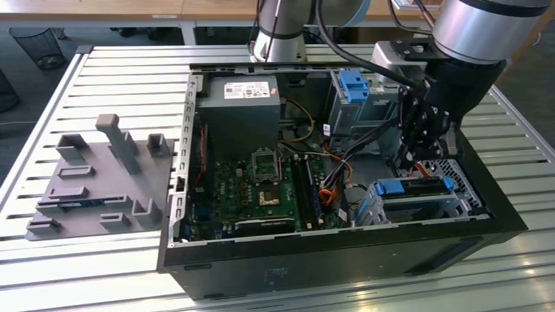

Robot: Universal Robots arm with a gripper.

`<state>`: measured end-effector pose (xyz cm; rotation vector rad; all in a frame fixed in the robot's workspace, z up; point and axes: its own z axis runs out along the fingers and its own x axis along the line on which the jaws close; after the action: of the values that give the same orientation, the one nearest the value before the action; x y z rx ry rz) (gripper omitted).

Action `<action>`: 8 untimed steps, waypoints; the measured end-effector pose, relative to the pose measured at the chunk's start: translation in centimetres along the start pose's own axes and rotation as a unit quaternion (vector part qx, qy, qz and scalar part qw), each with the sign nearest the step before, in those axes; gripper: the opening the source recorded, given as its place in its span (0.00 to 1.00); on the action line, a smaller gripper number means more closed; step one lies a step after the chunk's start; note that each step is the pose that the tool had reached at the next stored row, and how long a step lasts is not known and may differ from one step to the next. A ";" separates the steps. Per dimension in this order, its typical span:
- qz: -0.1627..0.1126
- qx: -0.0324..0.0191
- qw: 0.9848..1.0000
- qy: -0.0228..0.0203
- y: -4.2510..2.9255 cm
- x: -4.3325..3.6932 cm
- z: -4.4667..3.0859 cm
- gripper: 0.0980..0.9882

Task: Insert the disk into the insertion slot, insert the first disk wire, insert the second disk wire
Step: 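Insert the second disk wire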

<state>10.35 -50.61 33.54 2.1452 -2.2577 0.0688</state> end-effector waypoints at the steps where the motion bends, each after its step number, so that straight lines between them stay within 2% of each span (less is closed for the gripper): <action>1: 0.000 0.000 1.000 0.000 -0.01 0.13 0.01 0.05; 8: 0.000 0.000 1.000 -0.001 -0.04 0.84 0.05 0.05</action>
<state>10.35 -51.45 33.54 2.1464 -2.2589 0.0661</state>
